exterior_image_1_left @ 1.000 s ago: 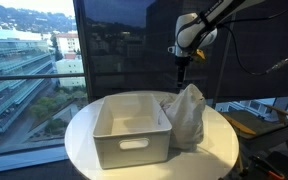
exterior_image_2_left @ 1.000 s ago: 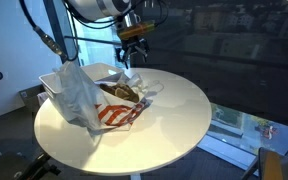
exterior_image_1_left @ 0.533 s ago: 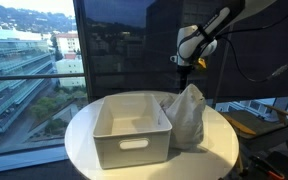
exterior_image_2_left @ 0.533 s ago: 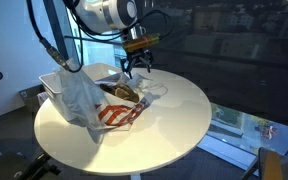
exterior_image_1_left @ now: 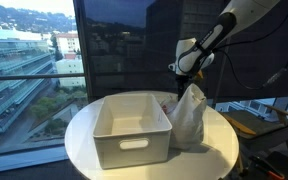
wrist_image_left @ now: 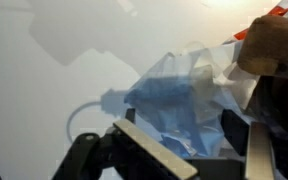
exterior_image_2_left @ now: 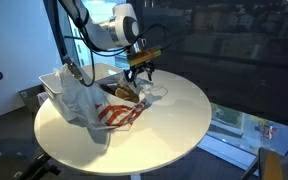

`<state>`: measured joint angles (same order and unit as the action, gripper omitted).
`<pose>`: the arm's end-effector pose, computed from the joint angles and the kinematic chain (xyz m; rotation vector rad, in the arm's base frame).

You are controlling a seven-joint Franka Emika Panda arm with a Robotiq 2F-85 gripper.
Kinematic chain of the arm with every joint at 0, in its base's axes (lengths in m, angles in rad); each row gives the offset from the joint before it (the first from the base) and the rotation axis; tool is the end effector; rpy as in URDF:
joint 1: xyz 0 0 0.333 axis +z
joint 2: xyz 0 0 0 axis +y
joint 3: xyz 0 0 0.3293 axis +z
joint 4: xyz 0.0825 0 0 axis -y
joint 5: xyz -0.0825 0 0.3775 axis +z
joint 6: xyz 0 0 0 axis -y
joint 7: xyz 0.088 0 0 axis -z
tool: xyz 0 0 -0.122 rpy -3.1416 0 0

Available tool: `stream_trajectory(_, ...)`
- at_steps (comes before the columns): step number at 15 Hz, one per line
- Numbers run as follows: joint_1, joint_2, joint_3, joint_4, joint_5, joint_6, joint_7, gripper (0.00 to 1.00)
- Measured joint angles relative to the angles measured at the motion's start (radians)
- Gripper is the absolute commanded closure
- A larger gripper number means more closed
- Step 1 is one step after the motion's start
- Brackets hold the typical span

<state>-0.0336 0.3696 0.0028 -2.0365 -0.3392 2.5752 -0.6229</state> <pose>0.6170 -0.0161 0.2799 2.6262 1.2101 0.1348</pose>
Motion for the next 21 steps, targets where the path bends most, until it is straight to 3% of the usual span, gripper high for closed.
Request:
stream_trajectory(6, 0.015, 0.005, -0.054, -0.021, -0.238, 0.165, 0.061, 0.86)
stream_trajectory(8, 0.018, 0.005, -0.073, -0.026, -0.301, 0.215, 0.099, 0.91)
stream_trajectory(9, 0.019, 0.005, -0.081, -0.026, -0.328, 0.23, 0.12, 0.6)
stream_trajectory(11, 0.021, 0.003, -0.089, -0.029, -0.358, 0.213, 0.152, 0.64)
stream_trajectory(16, 0.007, -0.009, -0.039, -0.059, -0.243, 0.015, 0.126, 0.27)
stream_trajectory(20, -0.03, -0.005, 0.007, -0.063, -0.106, 0.03, 0.039, 0.0)
stream_trajectory(21, -0.036, -0.004, 0.011, -0.065, -0.095, 0.05, 0.026, 0.0)
